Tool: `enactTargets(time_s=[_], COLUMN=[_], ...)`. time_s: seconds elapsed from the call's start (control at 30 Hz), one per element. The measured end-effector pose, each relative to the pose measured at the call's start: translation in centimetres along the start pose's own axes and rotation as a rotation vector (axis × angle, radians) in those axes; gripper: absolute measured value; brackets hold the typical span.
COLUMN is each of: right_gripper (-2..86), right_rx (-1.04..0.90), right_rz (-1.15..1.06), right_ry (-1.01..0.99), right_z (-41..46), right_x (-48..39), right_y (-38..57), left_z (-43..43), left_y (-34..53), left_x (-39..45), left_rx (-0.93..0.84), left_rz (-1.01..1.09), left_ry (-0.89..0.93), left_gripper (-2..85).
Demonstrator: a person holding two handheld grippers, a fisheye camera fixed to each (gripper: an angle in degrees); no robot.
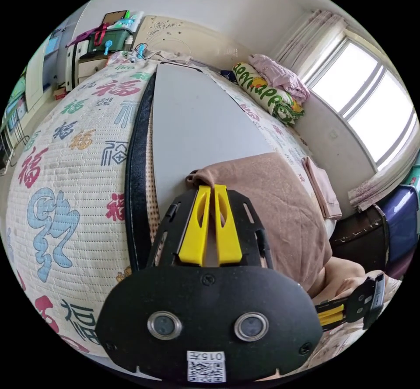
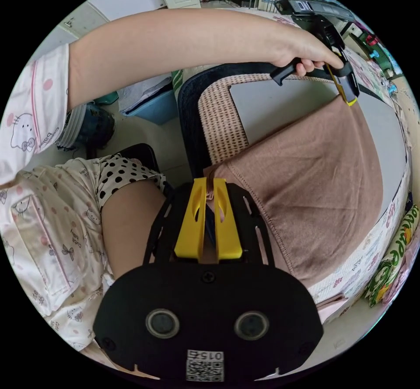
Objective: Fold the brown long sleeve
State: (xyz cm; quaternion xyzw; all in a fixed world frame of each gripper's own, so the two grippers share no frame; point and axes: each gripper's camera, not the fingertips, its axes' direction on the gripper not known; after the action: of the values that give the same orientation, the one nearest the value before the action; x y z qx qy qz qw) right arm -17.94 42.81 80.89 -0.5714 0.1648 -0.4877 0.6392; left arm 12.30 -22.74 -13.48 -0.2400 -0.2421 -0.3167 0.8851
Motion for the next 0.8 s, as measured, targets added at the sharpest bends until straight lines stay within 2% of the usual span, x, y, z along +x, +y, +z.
enactTargets(time_s=[0.27, 0.6, 0.8], right_gripper=[3.0, 4.1, 2.6], right_rx=[-0.04, -0.051, 0.177], right_rz=[-0.043, -0.105, -0.104], right_ry=[0.071, 0.109, 0.081], right_z=[0.3, -2.6, -11.3], right_x=[0.0, 0.9, 0.5], right_y=[-0.7, 1.0, 6.5], left_z=[1.4, -2.0, -4.6], left_y=[-0.1, -0.6, -0.5], left_x=[5.3, 5.0, 3.6], left_rx=[-0.076, -0.081, -0.079], left_rz=[0.046, 0.001, -0.015], left_ry=[-0.141, -0.071, -0.032], left_gripper=[0.2, 0.3, 0.5])
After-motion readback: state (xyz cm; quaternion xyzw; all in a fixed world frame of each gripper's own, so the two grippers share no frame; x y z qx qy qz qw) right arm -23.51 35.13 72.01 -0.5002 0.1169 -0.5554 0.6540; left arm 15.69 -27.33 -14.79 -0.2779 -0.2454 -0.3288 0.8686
